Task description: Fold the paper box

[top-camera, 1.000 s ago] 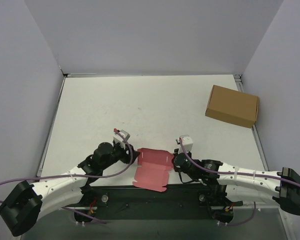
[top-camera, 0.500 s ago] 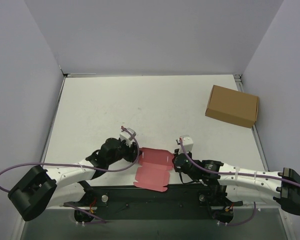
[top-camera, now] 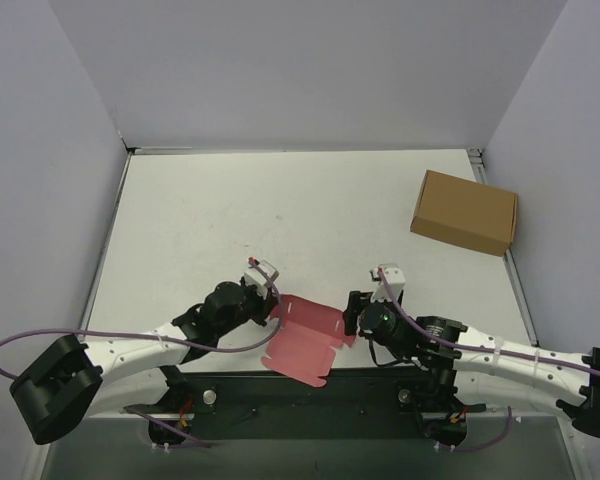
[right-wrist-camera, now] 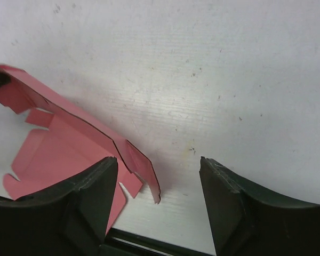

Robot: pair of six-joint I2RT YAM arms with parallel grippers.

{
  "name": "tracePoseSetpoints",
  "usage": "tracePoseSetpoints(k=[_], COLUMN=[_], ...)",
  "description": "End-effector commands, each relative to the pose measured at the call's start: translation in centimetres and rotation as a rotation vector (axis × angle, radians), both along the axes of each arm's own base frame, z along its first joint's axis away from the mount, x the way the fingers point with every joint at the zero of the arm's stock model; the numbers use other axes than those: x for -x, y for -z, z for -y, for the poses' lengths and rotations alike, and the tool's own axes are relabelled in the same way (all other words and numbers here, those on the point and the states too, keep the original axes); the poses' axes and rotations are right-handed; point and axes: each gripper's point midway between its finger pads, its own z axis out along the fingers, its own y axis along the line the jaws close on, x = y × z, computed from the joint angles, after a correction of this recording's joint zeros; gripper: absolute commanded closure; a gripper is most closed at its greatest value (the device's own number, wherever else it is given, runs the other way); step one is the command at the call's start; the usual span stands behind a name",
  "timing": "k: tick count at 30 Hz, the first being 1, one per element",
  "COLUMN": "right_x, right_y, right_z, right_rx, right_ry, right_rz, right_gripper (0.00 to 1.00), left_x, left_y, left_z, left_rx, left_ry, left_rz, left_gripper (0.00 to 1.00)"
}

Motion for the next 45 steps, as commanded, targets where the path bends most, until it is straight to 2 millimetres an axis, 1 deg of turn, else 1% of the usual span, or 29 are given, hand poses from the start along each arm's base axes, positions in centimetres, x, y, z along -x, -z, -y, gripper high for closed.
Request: tracePoseSetpoints(k=[1,2,4,5,6,7,8,9,10,11,12,13,14,16,19,20,21,22,23,24,27,29,31,33,35,43,45], right_x=[-0.8,-1.0,-0.9,-0.8,-0.8,-1.1,-0.6,-0.6,-0.8,-0.6,-0.7,-1.2,-1.6,-2.5,-4.2,-4.7,-5.1,-5.7,-6.2,-6.8,-7.9,-8.3,-8.8,-9.2,-9.5,-9.8,-9.9], right_y=[-4.6,-6.0,-6.9,-7.6,-7.9,-9.5,-9.4,-9.6,-11.5,-11.0,-11.0,-11.7,-10.5,-10.0,-9.7,-8.8,-8.6,-8.7,-8.2,-8.2,-7.4,-6.8,-6.1,-6.1,-5.5,-3.5,-3.3], right_z=[1.6,1.2,0.1,-0.9,-1.9,-4.2,-6.3,-7.6,-9.9,-11.6,-12.4,-13.4,-14.0,-14.9,-15.2,-15.2,-15.2,-15.4,-15.7,-15.7,-16.4,-16.7,-16.6,-16.5,-16.3,-15.8,-15.6], right_rx=[-0.090,-0.138,-0.254,-0.319,-0.373,-0.506,-0.558,-0.611,-0.751,-0.780,-0.817,-0.868,-0.852,-0.854,-0.920,-0.915,-0.936,-0.956,-0.953,-0.956,-0.944,-0.923,-0.904,-0.899,-0.878,-0.833,-0.830], right_ry=[0.156,0.176,0.235,0.245,0.246,0.238,0.195,0.183,0.169,0.151,0.166,0.169,0.192,0.231,0.332,0.360,0.392,0.405,0.415,0.431,0.460,0.472,0.491,0.499,0.513,0.548,0.555], right_rz=[0.054,0.060,0.019,-0.004,-0.025,-0.035,-0.092,-0.112,-0.131,-0.176,-0.203,-0.204,-0.224,-0.231,-0.223,-0.218,-0.224,-0.226,-0.224,-0.216,-0.226,-0.227,-0.223,-0.218,-0.217,-0.242,-0.244], right_gripper=[0.36,0.36,0.36,0.36,0.36,0.36,0.36,0.37,0.37,0.38,0.38,0.38,0.40,0.40,0.40,0.40,0.40,0.41,0.41,0.41,0.42,0.45,0.47,0.53,0.58,0.59,0.60], left_x=[-1.8,-2.1,-2.4,-2.8,-2.6,-2.7,-2.8,-2.8,-2.8,-2.9,-2.9,-2.9,-2.8,-2.7,-2.6,-2.6,-2.6,-2.5,-2.5,-2.5,-2.5,-2.5,-2.4,-2.4,-2.4,-2.4,-2.4], left_y=[-2.7,-2.9,-3.1,-3.2,-3.1,-3.1,-3.1,-3.0,-3.0,-3.0,-3.1,-2.9,-3.1,-3.0,-3.2,-3.4,-3.4,-3.4,-3.5,-3.5,-3.5,-3.7,-3.7,-3.8,-3.8,-3.8,-3.7], left_z=[-1.6,-2.5,-3.4,-4.3,-4.5,-4.8,-5.3,-5.4,-5.4,-5.6,-5.7,-5.8,-5.7,-5.8,-6.1,-6.2,-6.2,-6.3,-6.4,-6.4,-6.4,-6.5,-6.6,-6.6,-6.7,-6.9,-6.9], left_rx=[-0.075,-0.099,-0.117,-0.131,-0.137,-0.136,-0.140,-0.140,-0.138,-0.137,-0.134,-0.135,-0.125,-0.116,-0.098,-0.088,-0.087,-0.082,-0.078,-0.075,-0.068,-0.063,-0.056,-0.049,-0.044,-0.039,-0.037], left_ry=[-0.140,-0.199,-0.263,-0.316,-0.328,-0.352,-0.381,-0.389,-0.396,-0.407,-0.412,-0.414,-0.409,-0.412,-0.427,-0.428,-0.428,-0.431,-0.434,-0.433,-0.436,-0.440,-0.441,-0.441,-0.446,-0.457,-0.456], left_rz=[0.150,0.174,0.192,0.206,0.210,0.211,0.218,0.217,0.218,0.221,0.222,0.221,0.222,0.221,0.224,0.228,0.228,0.230,0.232,0.233,0.233,0.236,0.236,0.238,0.240,0.239,0.238], left_gripper=[1.00,1.00,1.00,1.00,1.00,1.00,1.00,1.00,1.00,1.00,1.00,1.00,1.00,1.00,1.00,1.00,1.00,1.00,1.00,1.00,1.00,1.00,1.00,1.00,1.00,1.00,1.00])
